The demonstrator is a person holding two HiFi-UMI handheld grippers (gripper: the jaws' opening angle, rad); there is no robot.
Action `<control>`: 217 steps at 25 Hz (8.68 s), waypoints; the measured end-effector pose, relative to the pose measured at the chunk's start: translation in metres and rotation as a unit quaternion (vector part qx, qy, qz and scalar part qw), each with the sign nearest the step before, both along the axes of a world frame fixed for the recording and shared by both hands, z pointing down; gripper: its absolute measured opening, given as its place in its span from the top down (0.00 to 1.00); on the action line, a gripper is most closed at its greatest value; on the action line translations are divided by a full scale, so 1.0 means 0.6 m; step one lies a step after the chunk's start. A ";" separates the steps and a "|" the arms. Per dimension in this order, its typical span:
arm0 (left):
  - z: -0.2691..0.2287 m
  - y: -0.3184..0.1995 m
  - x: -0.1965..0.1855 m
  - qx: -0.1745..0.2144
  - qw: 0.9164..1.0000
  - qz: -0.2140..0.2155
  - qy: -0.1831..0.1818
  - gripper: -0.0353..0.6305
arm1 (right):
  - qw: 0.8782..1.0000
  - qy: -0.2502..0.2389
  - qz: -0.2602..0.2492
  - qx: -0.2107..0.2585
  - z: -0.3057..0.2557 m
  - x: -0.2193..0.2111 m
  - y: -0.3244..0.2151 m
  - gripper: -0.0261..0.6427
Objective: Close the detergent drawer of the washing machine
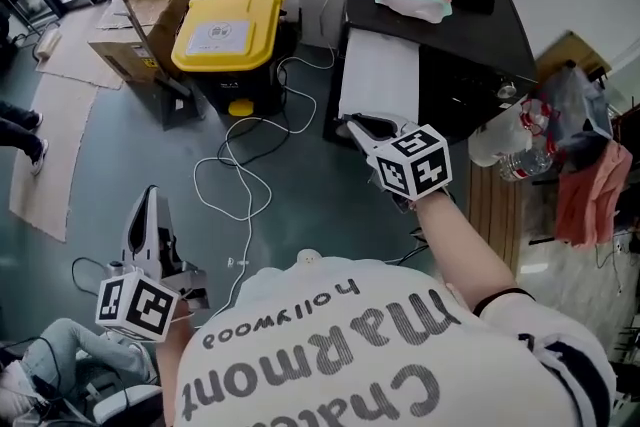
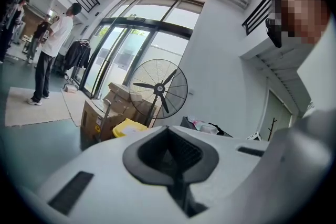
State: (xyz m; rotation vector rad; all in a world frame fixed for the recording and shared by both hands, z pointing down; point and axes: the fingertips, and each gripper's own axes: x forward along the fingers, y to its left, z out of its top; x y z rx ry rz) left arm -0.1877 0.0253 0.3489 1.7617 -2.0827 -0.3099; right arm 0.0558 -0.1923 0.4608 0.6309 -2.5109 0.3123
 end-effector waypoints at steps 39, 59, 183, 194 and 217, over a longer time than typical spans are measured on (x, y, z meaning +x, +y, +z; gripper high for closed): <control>0.033 -0.085 -0.109 -0.027 0.998 0.045 0.024 0.94 | 0.966 0.245 -0.077 0.028 0.095 -0.047 -0.012 0.82; 0.030 -0.273 -0.190 0.001 0.984 0.176 0.038 0.94 | 0.945 0.320 -0.065 0.006 0.099 -0.042 -0.016 0.85; 0.014 -0.362 -0.242 0.003 0.997 0.072 0.028 0.94 | 0.949 0.303 -0.062 0.066 0.065 -0.070 -0.282 0.86; 0.017 -0.361 -0.245 0.000 0.998 0.061 0.026 0.94 | 0.949 0.301 -0.061 0.068 0.067 -0.071 -0.303 0.85; 0.017 -0.352 -0.255 -0.006 0.999 0.048 0.021 0.94 | 0.943 0.308 -0.014 0.125 0.069 -0.079 -0.341 0.82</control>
